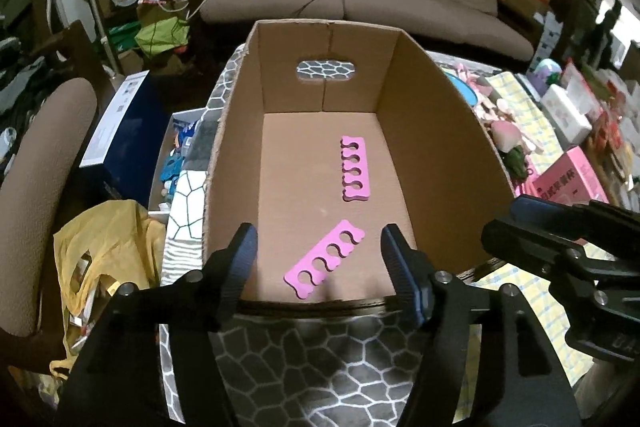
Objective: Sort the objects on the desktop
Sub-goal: 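Withdraw both tools from the box back toward the table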
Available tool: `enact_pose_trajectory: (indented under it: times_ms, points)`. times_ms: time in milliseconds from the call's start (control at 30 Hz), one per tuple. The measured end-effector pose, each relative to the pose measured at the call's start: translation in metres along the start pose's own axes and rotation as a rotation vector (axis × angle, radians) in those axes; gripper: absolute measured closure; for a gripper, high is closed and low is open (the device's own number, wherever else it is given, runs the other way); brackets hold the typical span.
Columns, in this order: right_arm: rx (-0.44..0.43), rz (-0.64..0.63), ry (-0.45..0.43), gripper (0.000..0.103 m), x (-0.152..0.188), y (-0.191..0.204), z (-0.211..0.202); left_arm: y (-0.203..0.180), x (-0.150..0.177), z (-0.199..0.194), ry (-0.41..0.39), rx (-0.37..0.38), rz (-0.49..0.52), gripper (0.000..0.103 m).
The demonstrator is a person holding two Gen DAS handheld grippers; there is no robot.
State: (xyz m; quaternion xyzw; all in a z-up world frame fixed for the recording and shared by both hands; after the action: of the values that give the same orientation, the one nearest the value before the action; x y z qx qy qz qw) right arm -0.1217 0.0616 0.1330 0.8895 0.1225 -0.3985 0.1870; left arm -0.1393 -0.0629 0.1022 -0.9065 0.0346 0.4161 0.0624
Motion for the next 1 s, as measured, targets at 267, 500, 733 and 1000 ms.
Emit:
enact_pose_trajectory:
  times_ms: [267, 500, 733, 1000]
  points:
    - [0.014, -0.008, -0.022, 0.044, -0.003, 0.002, -0.005, -0.002, -0.005, -0.018, -0.045, 0.007, 0.002, 0.028]
    - [0.029, 0.008, -0.053, 0.034, -0.006, -0.005, -0.018, -0.002, -0.012, -0.041, -0.099, -0.005, 0.039, 0.012]
    - [0.102, -0.015, -0.094, 0.021, -0.005, -0.015, -0.037, -0.004, -0.004, -0.054, -0.098, 0.014, 0.056, 0.002]
    - [0.162, -0.025, -0.101, 0.014, 0.008, -0.033, -0.053, -0.017, 0.0, -0.067, -0.096, 0.052, 0.022, 0.0]
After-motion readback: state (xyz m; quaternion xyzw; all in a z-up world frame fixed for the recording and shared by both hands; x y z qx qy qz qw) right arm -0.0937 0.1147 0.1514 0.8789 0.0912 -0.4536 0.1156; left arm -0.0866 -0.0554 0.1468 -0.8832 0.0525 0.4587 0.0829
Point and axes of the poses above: each gripper's, at about its wrist camera, not at the fingertips, and z roughly the way its jaws point, y to its left, x to its underside, the point moved 7 cm from there along z, roughly the way its jaws point, and after that the axes turned 14 degrees about -y, right-handed, at the moved point
